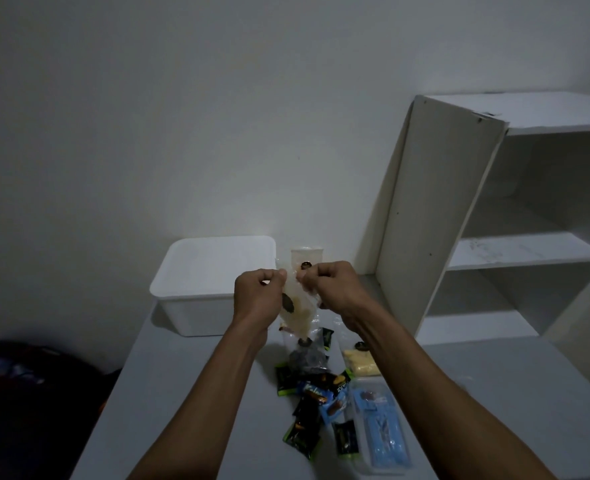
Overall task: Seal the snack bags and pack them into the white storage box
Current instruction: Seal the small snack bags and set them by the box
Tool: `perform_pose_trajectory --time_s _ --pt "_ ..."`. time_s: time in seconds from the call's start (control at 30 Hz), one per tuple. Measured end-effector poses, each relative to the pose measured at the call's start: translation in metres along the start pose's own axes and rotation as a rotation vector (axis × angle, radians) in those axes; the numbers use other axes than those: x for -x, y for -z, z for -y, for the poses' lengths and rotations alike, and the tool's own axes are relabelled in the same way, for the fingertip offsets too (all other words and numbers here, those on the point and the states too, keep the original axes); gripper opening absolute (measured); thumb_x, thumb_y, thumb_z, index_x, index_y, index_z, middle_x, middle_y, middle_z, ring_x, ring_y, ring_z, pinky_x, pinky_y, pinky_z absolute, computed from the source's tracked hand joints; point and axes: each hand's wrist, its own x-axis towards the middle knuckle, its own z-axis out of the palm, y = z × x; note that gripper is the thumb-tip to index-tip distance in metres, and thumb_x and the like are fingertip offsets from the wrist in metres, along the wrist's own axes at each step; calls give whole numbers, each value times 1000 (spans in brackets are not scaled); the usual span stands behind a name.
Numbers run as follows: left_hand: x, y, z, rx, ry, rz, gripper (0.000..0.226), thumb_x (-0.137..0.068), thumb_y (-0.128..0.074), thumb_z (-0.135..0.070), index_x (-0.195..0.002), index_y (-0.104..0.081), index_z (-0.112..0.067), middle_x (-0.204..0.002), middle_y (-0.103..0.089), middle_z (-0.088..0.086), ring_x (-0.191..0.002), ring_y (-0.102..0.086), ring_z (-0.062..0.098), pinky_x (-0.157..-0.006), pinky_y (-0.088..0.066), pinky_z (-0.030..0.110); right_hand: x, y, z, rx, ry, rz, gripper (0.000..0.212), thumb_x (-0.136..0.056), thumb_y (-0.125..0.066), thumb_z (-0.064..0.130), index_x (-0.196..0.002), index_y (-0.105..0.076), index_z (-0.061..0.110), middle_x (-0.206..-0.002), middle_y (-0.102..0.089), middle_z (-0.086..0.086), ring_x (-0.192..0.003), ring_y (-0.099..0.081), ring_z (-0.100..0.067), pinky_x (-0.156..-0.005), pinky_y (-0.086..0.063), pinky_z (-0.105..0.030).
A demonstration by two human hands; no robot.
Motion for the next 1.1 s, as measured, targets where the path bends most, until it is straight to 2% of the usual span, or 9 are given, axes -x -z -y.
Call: perform_pose_trajectory --time_s 0.1,0.23,0.43,0.5,0.57,0.7,0.87,1.0,1.1 --pt "-1 -2 -1 -14 0 2 26 -94 -60 -20 -78 -71 -3 -71 -63 11 -58 -54 14 -58 -45 24 0 0 -3 -13 -29 1 27 -90 -69 20 -65 -65 11 -67 -62 -3 -60 -50 -15 -51 -41 -23" --pt "-2 1 -1 -32 22 3 22 -95 -60 -22 -87 -71 -5 -70 -61 10 -50 -52 12 -46 -44 18 1 7 -5 63 -25 84 27 -90 -70 25 -65 -67 17 -62 -61 5 -56 -51 -7 -54 -42 -21" --pt "4 -3 3 -54 53 89 18 -91 -62 -19 -82 -73 -8 -77 -71 16 -65 -59 18 -61 -47 26 2 4 -10 72 14 39 28 -93 -66 19 -66 -67 12 -60 -59 10 -54 -53 3 -57 -41 -16" --pt "4 -3 5 -47 62 85 22 -92 -62 -17 -73 -71 -11 -72 -69 9 -66 -58 14 -64 -45 25 2 6 -11 79 -19 78 20 -94 -62 10 -80 -70 -2 -63 -59 11 -51 -56 8 -49 -42 -10" --pt "4 -2 6 -32 70 84 24 -92 -62 -16 -70 -70 -13 -71 -66 0 -69 -57 9 -65 -43 24 2 7 -13 109 -28 98 19 -95 -59 6 -85 -69 -7 -65 -58 12 -47 -53 14 -45 -40 -6" --pt "5 -3 6 -98 36 119 17 -92 -62 -19 -81 -73 -11 -81 -70 1 -74 -60 8 -61 -43 22 -1 3 -19 137 25 50 29 -96 -61 13 -67 -63 12 -65 -57 11 -48 -52 10 -52 -38 -7" --pt "6 -4 6 -145 36 127 34 -92 -60 -16 -58 -60 -13 -67 -58 5 -60 -49 13 -56 -38 23 -6 -1 -28 153 43 1 30 -94 -64 21 -65 -61 18 -65 -56 13 -62 -51 1 -66 -41 -21" --pt "6 -4 6 -21 97 82 19 -92 -62 -14 -76 -71 -8 -77 -68 5 -73 -59 14 -62 -44 23 -2 -4 -28 144 60 -47 20 -93 -65 29 -78 -69 16 -68 -62 12 -63 -54 0 -64 -42 -20" --pt "3 -3 4 60 123 3 20 -90 -63 -11 -71 -69 -13 -75 -68 2 -72 -62 15 -60 -46 23 7 -9 -35 190 97 -17 23 -86 -69 42 -97 -71 22 -90 -69 9 -76 -62 -5 -62 -45 -18"
